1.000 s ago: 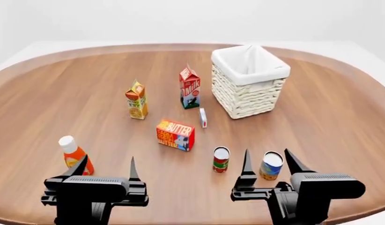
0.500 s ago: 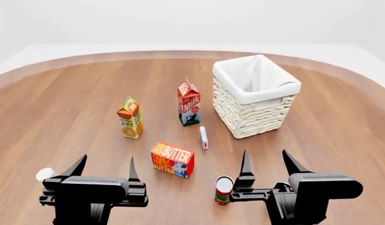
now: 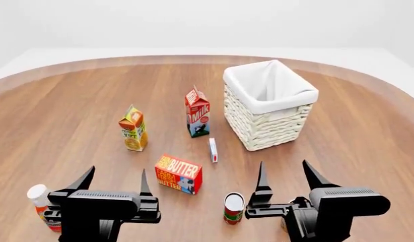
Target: Pick up the cream cheese box and the butter, and put them in the basket.
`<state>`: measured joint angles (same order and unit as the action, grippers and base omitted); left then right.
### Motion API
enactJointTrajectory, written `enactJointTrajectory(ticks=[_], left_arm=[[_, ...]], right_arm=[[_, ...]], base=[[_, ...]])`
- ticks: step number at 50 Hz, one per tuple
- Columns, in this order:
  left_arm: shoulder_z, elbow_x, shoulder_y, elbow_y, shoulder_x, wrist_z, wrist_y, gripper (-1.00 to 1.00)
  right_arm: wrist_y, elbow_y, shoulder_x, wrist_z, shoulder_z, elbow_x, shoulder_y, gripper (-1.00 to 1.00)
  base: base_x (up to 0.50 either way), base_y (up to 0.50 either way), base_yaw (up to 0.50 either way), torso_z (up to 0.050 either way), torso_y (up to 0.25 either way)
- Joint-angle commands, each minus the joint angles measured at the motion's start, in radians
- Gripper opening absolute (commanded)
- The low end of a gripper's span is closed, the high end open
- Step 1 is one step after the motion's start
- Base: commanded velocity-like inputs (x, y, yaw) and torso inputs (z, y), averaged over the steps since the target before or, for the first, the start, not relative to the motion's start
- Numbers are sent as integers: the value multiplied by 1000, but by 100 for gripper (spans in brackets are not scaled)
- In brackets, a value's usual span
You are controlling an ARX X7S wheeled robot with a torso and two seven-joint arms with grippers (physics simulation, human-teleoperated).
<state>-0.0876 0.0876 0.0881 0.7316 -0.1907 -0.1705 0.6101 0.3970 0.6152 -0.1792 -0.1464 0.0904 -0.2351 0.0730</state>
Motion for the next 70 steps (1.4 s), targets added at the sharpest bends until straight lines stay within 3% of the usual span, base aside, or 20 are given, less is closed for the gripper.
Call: enactJointTrajectory(ticks=[1, 23, 48, 70], left_arm=[[-6, 2, 1, -3, -7, -9, -6, 100], [-12, 13, 0, -2, -18, -22, -6, 100], [-22, 24, -1, -4, -29, -35, -10, 100], [-28, 35, -5, -2, -38, -47, -8, 100]], right_arm=[[-15, 0, -6, -7, 10, -2, 5, 100], [-35, -2, -19, -14, 16, -21, 9, 100], [-55, 2, -31, -7, 16, -70, 14, 100], [-60, -1, -42, -30, 32, -58, 11, 100]], base=[[0, 0, 0, 0, 0], [449, 0, 0, 0, 0], [10, 119, 0, 0, 0], [454, 0, 0, 0, 0]])
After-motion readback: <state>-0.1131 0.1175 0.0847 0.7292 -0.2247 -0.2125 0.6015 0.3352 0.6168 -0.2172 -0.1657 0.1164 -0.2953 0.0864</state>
